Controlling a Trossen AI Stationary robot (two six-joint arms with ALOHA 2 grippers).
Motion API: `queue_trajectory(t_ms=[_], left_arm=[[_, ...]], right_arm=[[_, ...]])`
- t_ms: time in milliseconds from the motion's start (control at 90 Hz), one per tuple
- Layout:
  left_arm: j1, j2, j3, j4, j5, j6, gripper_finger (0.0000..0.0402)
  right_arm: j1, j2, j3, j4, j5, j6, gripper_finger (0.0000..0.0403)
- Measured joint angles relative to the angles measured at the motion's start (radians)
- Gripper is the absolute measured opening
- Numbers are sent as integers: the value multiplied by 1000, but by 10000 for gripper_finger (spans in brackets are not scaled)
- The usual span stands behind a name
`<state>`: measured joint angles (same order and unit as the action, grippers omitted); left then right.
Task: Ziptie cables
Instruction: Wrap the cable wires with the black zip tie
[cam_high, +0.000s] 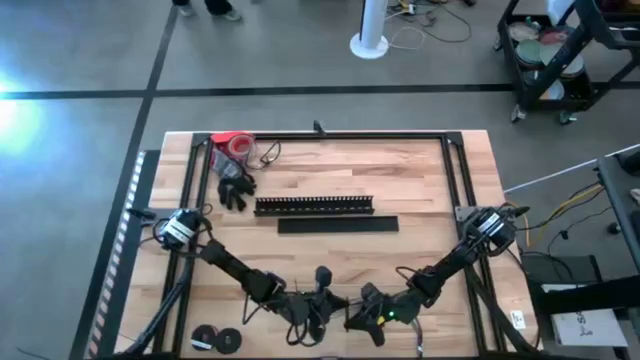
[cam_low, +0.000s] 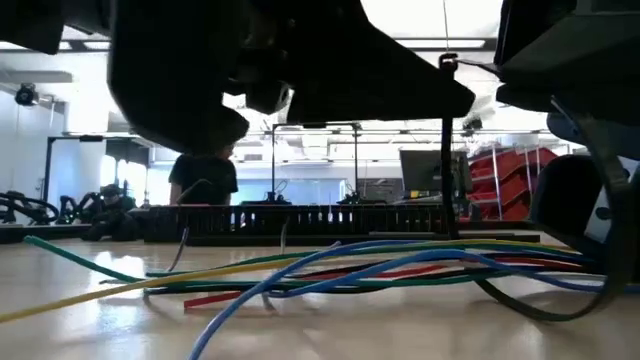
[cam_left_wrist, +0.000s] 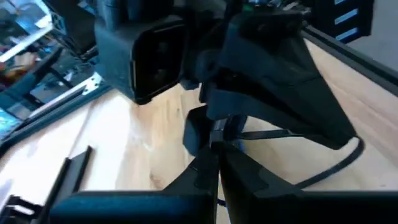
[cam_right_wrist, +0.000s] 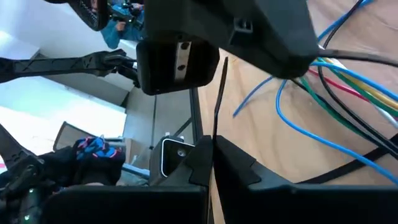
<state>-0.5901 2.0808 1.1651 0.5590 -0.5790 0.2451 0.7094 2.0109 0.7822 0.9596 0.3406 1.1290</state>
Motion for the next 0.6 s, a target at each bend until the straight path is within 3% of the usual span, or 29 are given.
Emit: queue_trajectory(t_ms=[600], left_arm=[[-6, -1, 5, 0, 0, 0, 0]], right_arm=[[0, 0, -1, 16, 50, -22, 0]])
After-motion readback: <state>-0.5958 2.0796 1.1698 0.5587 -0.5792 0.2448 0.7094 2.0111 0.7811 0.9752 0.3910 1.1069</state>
